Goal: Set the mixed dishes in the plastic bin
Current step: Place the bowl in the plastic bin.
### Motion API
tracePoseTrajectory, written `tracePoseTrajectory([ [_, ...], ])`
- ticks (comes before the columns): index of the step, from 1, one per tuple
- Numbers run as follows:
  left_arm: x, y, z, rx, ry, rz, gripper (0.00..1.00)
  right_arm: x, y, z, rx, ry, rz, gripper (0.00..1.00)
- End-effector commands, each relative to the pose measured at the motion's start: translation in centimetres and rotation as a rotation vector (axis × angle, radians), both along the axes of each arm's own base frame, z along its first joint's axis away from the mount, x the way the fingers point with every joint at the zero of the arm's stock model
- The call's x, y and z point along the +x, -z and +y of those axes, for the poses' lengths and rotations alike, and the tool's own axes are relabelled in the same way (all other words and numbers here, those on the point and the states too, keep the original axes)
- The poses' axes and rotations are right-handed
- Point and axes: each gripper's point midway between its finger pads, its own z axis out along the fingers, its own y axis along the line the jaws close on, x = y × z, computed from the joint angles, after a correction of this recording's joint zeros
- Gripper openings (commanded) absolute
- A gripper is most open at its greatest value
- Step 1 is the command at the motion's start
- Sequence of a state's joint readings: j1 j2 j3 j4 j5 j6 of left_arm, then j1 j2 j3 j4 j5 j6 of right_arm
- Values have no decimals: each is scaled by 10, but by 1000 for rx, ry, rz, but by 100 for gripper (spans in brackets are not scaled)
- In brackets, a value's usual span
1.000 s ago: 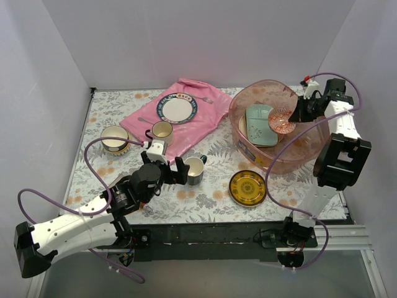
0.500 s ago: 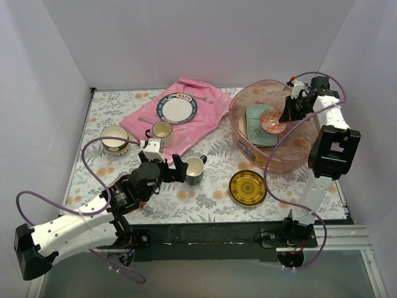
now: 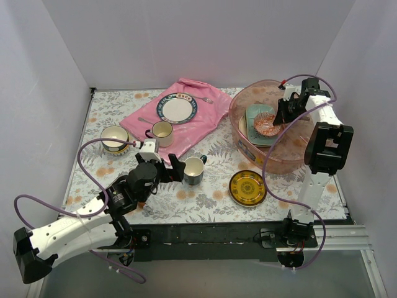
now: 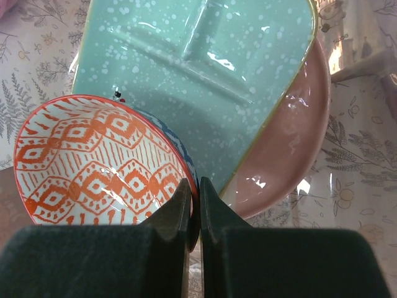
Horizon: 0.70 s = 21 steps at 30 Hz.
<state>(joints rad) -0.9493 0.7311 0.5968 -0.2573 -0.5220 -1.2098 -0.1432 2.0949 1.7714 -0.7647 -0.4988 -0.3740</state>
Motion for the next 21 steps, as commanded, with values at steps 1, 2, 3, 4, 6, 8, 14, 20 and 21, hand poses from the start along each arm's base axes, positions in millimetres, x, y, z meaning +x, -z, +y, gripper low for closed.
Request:
tracePoseTrajectory([
  [1, -1, 3, 6, -15, -22, 15, 98, 10, -16, 7, 16, -19, -41, 11],
  [2, -1, 4, 6, -18, -24, 20, 98, 11, -15, 7, 15, -18, -40, 12],
  [3, -1, 4, 6, -22, -21, 23, 98, 11, -13, 7, 15, -18, -37, 13],
  [4, -1, 5, 4, -23, -15, 28, 98, 11, -11, 7, 15, -16, -31, 15],
  [6, -1, 4, 3, -32, -12, 31, 98, 12, -9, 7, 14, -16, -28, 16],
  [8, 0, 5, 2, -37, -7, 40, 98, 11, -7, 6, 12, -14, -22, 18],
  [14, 0, 6, 1, -71, 1, 71, 98, 11, -11, 7, 14, -17, -29, 30],
  [20, 1, 0, 6, -115, -8, 90, 98, 10, -26, 5, -3, -20, -65, 58],
  [21, 1, 0, 6, -119, -2, 95, 98, 10, -36, 4, -11, -16, -88, 61],
])
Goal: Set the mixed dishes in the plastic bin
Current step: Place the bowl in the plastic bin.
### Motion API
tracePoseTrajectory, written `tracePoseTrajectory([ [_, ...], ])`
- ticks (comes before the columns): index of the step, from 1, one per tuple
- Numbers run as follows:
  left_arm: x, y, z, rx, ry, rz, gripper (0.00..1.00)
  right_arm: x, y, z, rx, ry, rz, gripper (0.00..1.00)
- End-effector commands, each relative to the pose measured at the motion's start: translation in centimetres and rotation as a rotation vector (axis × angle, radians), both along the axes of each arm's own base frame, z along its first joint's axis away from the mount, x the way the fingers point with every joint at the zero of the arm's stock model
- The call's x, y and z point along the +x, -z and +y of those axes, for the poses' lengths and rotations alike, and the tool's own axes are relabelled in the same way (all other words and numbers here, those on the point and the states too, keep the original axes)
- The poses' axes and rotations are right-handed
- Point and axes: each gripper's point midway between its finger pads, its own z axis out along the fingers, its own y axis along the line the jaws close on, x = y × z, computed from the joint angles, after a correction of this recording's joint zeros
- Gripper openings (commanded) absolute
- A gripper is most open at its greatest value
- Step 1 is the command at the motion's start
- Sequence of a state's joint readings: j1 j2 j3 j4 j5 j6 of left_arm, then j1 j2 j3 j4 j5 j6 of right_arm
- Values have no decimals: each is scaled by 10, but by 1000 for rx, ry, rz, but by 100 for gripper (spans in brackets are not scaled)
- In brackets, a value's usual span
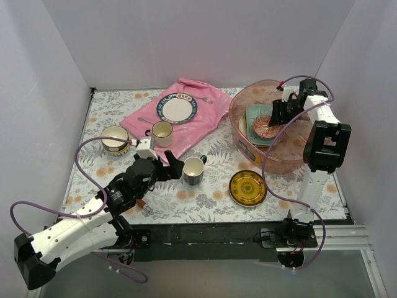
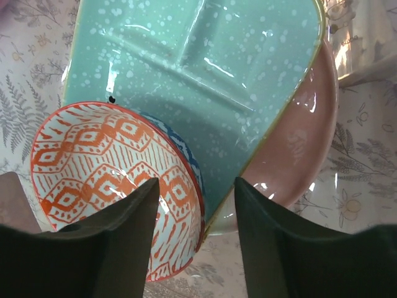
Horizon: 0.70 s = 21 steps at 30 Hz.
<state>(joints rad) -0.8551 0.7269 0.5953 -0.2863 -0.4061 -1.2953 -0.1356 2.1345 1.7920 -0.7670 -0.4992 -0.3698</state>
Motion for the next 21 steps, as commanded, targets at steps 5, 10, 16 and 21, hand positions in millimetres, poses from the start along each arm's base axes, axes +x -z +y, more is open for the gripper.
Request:
tracePoseTrajectory([
  [5, 0, -9, 7, -85, -3, 12, 98, -5, -82, -6, -62, 14, -194, 75],
  [10, 7, -9, 14, -74, -28, 31, 98, -23, -125, -10, -78, 27, -314, 82],
  [16, 17, -17, 28, -61, -70, 32, 98, -65, -182, 16, 20, -71, -492, 84],
  [21, 22, -32, 36, -69, -84, 14, 98, -123, -207, 57, 182, -240, -621, 88],
])
